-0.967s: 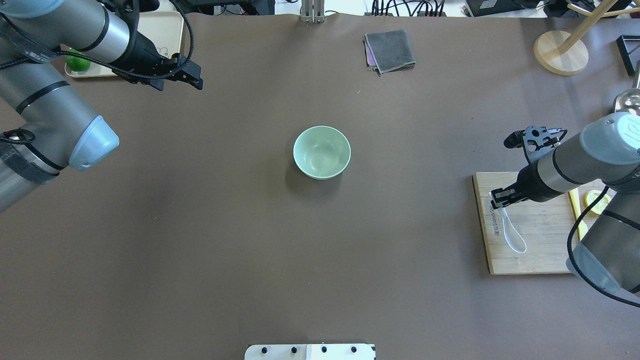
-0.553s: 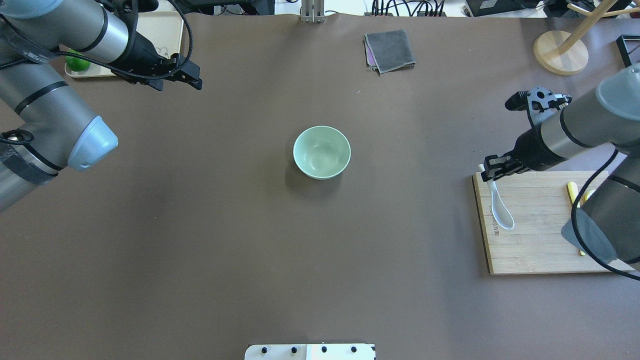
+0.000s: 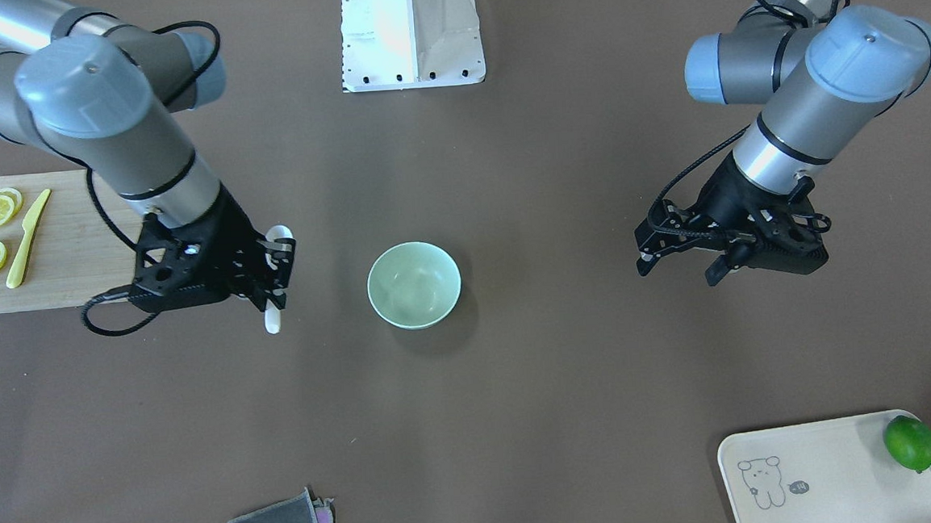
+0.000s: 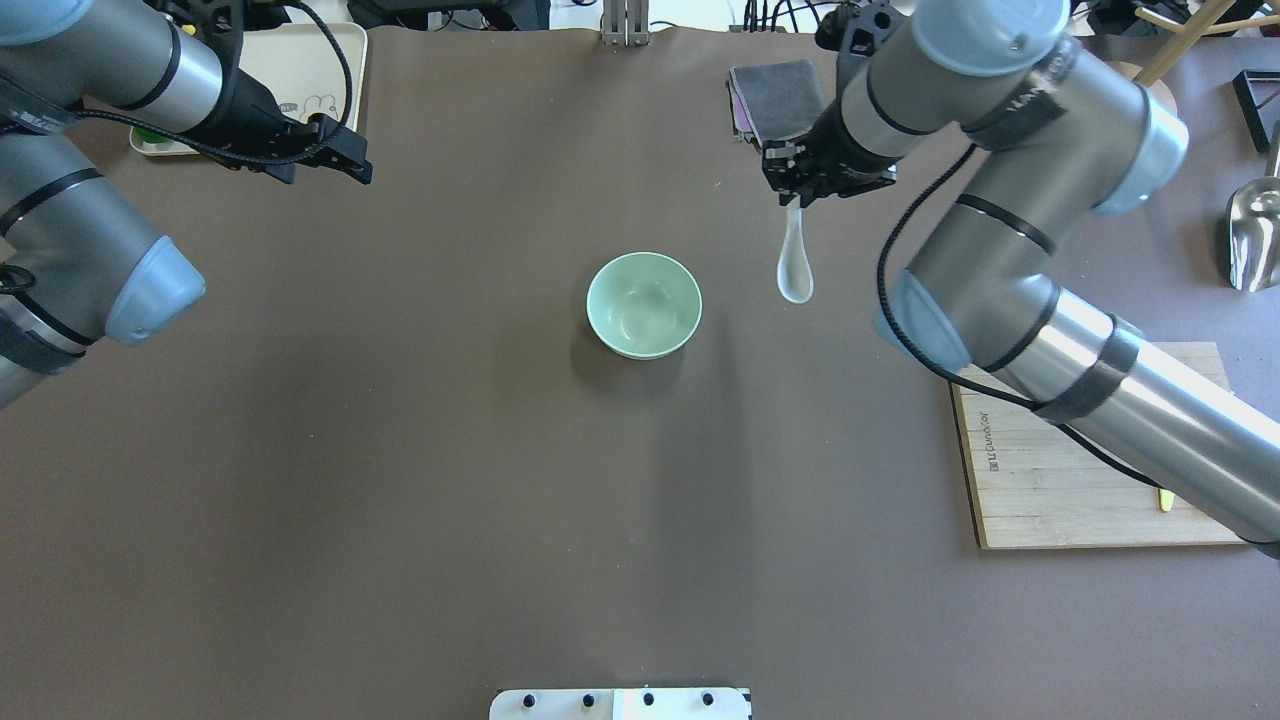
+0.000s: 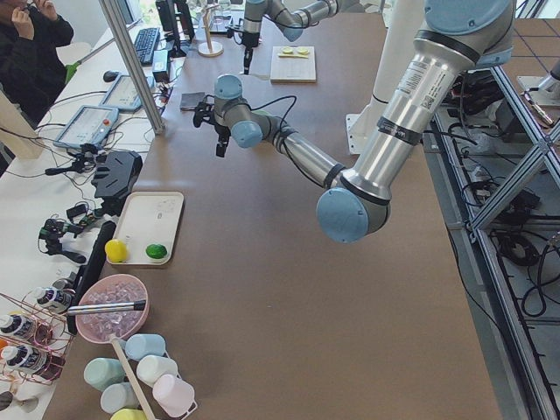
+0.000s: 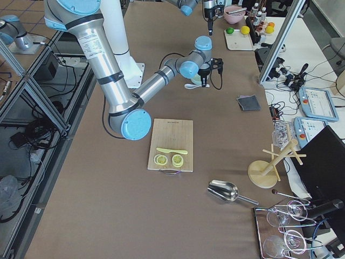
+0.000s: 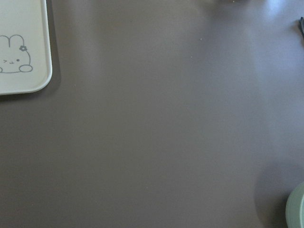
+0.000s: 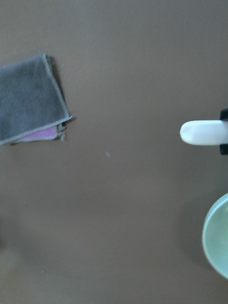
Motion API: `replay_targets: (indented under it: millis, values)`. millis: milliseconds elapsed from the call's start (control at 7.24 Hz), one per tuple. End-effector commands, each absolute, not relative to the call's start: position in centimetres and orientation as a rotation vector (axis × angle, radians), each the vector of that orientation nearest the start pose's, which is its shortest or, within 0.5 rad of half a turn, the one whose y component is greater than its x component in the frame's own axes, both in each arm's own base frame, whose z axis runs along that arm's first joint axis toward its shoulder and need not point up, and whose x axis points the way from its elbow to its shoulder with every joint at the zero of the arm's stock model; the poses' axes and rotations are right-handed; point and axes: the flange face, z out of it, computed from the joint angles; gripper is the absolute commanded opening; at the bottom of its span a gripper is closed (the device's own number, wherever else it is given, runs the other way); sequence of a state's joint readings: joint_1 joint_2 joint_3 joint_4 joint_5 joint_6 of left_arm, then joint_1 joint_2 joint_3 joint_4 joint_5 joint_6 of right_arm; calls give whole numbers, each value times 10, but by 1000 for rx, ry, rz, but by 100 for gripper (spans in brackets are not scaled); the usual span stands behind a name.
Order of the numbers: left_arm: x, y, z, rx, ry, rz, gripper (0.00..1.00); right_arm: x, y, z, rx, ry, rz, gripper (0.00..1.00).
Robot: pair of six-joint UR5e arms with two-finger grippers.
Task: Place spoon in bowl
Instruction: 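Lift the white spoon with the right gripper and carry it over the bowl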
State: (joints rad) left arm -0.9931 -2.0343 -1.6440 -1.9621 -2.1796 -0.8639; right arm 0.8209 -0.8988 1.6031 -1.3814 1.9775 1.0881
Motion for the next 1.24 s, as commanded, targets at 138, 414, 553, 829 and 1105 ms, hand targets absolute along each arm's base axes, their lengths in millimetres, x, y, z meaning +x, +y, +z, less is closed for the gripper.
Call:
replay_targets:
  millis: [138,414,553,829,1105]
  values:
    - [240,-599,344,336,970,37,98,-516,-566,199,366,-973,204,0]
    - [240,-601,345,333,967,34,98,-543,-546,187,356,-985,185,0]
    - [240,-601,345,333,967,34,98,-548,-541,190,361,-978,182,0]
    - [240,-601,345,332,967,32,98,-559,-534,194,376,-962,175,0]
    - [239,-602,345,330,966,30,98,-563,-531,198,372,-961,169,14]
